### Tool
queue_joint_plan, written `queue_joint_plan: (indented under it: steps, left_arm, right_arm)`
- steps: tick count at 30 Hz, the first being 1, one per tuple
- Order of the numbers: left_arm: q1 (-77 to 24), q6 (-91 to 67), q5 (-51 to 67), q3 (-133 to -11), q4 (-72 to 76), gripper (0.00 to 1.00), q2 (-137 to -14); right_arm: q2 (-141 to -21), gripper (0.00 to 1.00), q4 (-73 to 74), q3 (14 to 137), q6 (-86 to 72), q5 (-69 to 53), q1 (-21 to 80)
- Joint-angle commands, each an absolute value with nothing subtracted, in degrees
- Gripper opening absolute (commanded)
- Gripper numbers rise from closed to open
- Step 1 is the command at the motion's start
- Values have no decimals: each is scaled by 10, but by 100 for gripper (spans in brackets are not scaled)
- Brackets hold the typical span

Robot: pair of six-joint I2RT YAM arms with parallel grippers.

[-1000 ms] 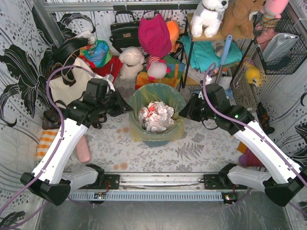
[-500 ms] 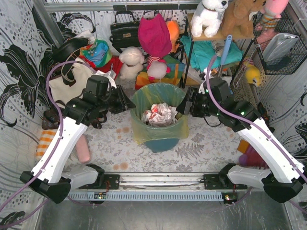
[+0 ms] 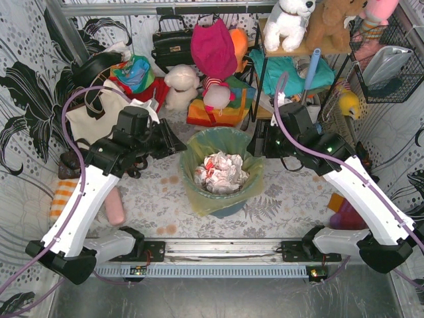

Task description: Tie the trash bag

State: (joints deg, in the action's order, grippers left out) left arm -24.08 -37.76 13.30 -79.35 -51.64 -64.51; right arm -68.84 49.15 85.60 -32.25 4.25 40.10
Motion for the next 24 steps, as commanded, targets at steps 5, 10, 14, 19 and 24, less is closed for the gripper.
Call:
queue_joint_plan:
  steps: [5, 10, 14, 19, 24]
  left_arm:
    - [-244, -385, 121, -800, -529, 36, -617]
    - [-244, -398, 104, -824, -609, 36, -588]
    - [-244, -422, 149, -802, -612, 39, -549]
    - [-244, -476, 218, -727, -560, 43, -496]
    - [-250, -520, 243, -676, -520, 48, -453]
  right_arm:
    - [-680, 51, 483, 861, -295, 42, 404]
    - [-705, 52, 500, 890, -259, 47, 404]
    - [-736, 54, 506, 925, -211, 44, 403]
    - [-798, 56, 522, 986, -148, 11, 383]
    - [-864, 50, 549, 1053, -119, -49, 352]
